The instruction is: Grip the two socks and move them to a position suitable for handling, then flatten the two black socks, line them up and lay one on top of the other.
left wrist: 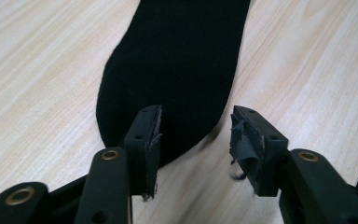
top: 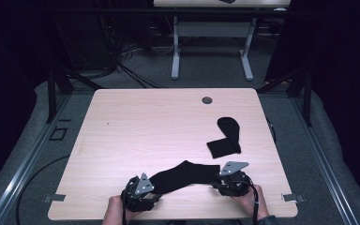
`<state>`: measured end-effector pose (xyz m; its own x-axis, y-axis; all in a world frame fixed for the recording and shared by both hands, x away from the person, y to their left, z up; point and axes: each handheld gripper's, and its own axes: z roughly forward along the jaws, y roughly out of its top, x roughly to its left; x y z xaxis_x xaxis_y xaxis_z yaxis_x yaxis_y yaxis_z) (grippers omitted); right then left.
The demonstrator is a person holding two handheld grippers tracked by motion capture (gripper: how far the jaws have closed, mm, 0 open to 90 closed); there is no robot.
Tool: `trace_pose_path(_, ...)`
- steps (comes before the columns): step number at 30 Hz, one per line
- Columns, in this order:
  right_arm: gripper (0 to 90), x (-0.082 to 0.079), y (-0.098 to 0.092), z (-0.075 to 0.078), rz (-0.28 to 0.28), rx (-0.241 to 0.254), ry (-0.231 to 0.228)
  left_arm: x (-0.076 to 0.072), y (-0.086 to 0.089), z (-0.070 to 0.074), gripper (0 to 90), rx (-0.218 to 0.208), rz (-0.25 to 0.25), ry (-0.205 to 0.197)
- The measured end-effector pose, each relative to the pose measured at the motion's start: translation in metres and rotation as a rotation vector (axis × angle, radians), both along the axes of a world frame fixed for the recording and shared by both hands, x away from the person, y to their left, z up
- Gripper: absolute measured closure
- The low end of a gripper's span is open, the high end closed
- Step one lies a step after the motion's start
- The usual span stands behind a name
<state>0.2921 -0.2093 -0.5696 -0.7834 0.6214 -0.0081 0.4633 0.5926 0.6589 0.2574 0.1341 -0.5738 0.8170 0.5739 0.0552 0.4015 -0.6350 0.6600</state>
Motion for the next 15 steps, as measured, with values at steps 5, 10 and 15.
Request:
trace_pose_path(5,70.6,-0.0002,0.0007,-0.0018,-0.008,-0.014,-0.013,0.0011,0.0025,-0.0004,59.3,-0.002,-0.005,-0.001)
trace_pose_path(10,78.3,-0.0003,0.0005,-0.0033,-0.014,-0.022,-0.038,-0.0012,0.0015,-0.0009,67.5,-0.003,-0.023,-0.013)
trace_pose_path(15,83.2,-0.0036,-0.0005,-0.0056,-0.04,-0.018,-0.067,-0.0019,0.0022,-0.0024,80.4,-0.011,-0.025,-0.028)
